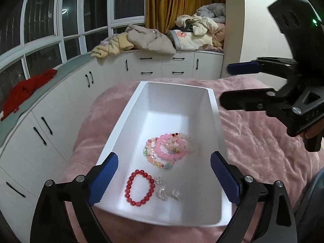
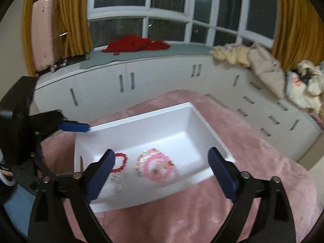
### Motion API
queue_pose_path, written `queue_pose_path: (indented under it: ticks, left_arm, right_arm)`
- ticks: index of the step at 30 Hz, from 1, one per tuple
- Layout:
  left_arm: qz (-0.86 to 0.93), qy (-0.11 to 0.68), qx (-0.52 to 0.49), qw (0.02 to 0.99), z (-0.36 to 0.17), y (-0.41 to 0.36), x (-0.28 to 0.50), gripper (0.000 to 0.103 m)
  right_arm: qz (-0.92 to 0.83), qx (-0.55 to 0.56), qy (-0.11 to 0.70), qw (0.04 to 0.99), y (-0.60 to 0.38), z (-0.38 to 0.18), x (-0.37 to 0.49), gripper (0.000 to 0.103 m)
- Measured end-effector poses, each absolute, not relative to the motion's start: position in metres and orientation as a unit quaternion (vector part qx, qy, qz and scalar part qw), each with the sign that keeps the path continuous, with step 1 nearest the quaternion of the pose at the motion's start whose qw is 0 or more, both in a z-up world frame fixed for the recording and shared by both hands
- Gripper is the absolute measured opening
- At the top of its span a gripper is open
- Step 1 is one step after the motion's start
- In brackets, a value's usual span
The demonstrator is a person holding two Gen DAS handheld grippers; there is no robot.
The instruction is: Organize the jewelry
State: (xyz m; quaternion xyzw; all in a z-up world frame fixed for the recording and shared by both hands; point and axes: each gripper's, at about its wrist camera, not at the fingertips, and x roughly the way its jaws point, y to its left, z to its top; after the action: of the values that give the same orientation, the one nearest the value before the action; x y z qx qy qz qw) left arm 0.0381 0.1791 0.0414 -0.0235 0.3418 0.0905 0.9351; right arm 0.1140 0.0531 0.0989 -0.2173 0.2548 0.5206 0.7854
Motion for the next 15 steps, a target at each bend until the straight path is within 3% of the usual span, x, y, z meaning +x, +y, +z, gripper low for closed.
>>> queue_pose_path:
  ticks: [15]
  left_arm:
    - [0.179, 0.333, -0.066, 0.924, 0.051, 0.168, -0.008, 0.097]
  right_arm:
    - [0.473, -0.156, 0.242, 0.833, -0.002, 0.086, 0.082, 0.098]
